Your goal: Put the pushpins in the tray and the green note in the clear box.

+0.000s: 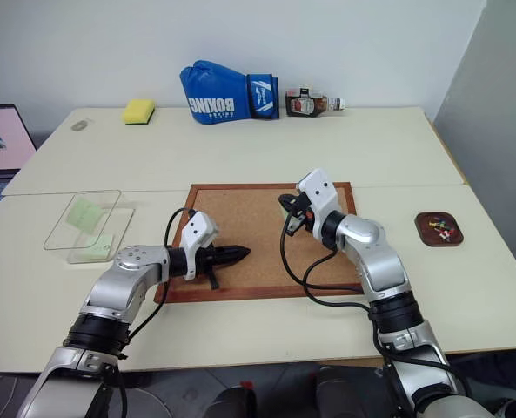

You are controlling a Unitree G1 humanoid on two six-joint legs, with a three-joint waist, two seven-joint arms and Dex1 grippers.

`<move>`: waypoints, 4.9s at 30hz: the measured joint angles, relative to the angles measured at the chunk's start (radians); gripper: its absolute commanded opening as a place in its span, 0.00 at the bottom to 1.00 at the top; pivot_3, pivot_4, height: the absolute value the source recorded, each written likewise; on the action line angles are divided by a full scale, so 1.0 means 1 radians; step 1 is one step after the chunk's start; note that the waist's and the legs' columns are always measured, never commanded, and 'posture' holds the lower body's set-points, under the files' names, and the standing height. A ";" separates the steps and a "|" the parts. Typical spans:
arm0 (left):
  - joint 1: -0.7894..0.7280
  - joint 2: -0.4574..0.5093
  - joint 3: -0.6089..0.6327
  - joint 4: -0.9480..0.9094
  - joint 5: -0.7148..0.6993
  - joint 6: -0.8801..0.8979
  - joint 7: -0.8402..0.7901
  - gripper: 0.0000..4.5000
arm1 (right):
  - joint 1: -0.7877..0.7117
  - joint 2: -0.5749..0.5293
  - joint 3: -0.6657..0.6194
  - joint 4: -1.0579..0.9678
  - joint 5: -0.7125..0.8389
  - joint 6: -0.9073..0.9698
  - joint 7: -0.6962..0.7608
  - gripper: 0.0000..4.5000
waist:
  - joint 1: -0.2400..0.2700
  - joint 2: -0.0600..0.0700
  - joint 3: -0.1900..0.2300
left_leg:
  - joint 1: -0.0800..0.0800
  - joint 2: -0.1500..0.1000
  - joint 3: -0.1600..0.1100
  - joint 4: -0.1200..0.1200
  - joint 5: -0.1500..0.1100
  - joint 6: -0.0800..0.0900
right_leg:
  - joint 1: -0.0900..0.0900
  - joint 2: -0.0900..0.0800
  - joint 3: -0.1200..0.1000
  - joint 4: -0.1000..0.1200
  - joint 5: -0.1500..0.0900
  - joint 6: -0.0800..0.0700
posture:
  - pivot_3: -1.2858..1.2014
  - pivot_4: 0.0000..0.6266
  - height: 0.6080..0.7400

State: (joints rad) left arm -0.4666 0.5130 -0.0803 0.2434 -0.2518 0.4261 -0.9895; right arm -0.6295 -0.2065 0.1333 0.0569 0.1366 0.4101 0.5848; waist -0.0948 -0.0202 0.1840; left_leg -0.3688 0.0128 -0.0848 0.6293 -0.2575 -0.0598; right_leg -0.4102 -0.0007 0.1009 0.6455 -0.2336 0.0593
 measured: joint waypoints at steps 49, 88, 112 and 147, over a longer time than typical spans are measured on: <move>-0.138 -0.341 0.135 -0.031 -0.381 0.365 0.253 0.71 | 0.093 0.018 0.063 -0.315 0.016 0.187 -0.110 0.00 | 0.013 -0.001 0.001 | -0.015 -0.003 -0.004 0.001 0.002 -0.004 | -0.011 -0.002 -0.002 0.000 0.001 0.000 | 0.52 0.24 1.00; -0.163 -0.444 0.220 0.068 -0.415 0.459 0.407 0.02 | 0.101 -0.021 0.042 -0.335 0.022 0.194 -0.140 0.00 | 0.012 -0.001 0.001 | -0.015 -0.003 -0.004 0.002 0.002 -0.004 | -0.011 -0.002 -0.003 0.001 0.001 0.000 | 0.52 0.24 1.00; -0.189 -0.354 -0.289 -0.155 0.002 -0.014 0.184 0.02 | 0.326 -0.376 -0.490 -0.241 0.014 0.284 -0.233 0.00 | 0.043 -0.001 0.001 | -0.014 -0.005 -0.001 0.002 0.003 -0.004 | -0.010 -0.003 0.000 0.000 0.001 0.001 | 0.52 0.24 1.00; -0.176 -0.400 -0.338 -0.133 0.125 -0.096 0.150 0.00 | 0.128 -0.498 -0.494 0.468 0.084 0.051 -0.111 0.78 | 0.035 -0.001 0.001 | -0.013 -0.005 0.001 0.007 0.003 -0.004 | -0.008 -0.003 0.003 0.002 0.003 0.003 | 0.52 0.24 1.00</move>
State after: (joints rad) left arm -0.6429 0.1130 -0.4181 0.1104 -0.1269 0.3305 -0.8392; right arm -0.5014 -0.7040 -0.3609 0.5249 0.2201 0.4611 0.4738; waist -0.0596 -0.0210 0.1847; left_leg -0.3820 0.0081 -0.0842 0.6365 -0.2546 -0.0640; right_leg -0.4186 -0.0034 0.1034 0.6480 -0.2309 0.0625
